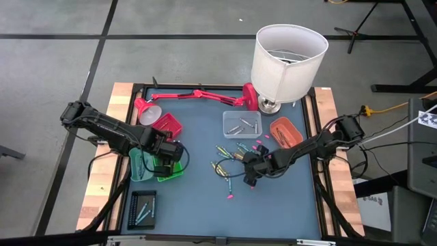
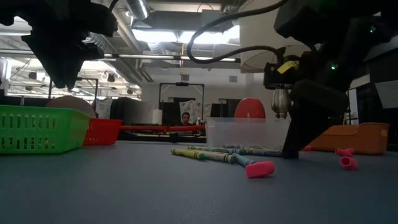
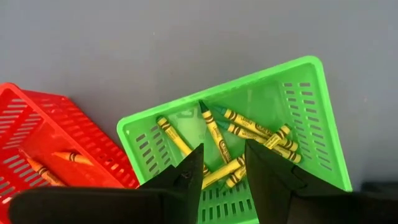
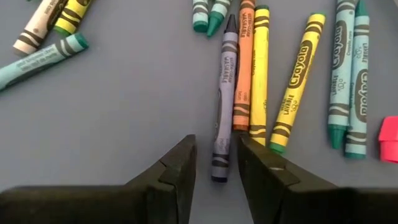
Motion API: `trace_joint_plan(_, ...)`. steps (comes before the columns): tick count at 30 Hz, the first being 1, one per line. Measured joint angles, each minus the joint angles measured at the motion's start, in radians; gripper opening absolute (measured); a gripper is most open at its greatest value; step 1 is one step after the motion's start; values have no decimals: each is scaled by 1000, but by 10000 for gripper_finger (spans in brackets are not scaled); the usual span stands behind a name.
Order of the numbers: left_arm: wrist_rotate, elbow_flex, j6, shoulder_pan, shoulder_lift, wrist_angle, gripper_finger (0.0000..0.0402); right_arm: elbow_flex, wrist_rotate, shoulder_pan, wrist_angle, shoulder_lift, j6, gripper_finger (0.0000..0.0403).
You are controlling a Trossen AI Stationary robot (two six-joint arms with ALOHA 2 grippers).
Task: Sort crayons
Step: Put the blue crayon into the blue bin
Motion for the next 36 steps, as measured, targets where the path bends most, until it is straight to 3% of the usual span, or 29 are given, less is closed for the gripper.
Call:
trace_joint_plan(4, 0, 0, 0, 0, 0, 32, 101, 1, -10, 0, -2, 2, 0, 111)
trace_joint_plan(16, -3, 0, 0, 0, 0, 331, 101, 0, -27, 0, -5, 4, 26, 10)
trace_joint_plan(26, -4, 0, 1, 0, 0, 503, 101, -3, -55, -1, 34, 4, 23, 27)
trace_joint_plan(36, -4, 0, 1, 0, 0, 540, 101, -3, -68, -2, 58, 2, 22, 12)
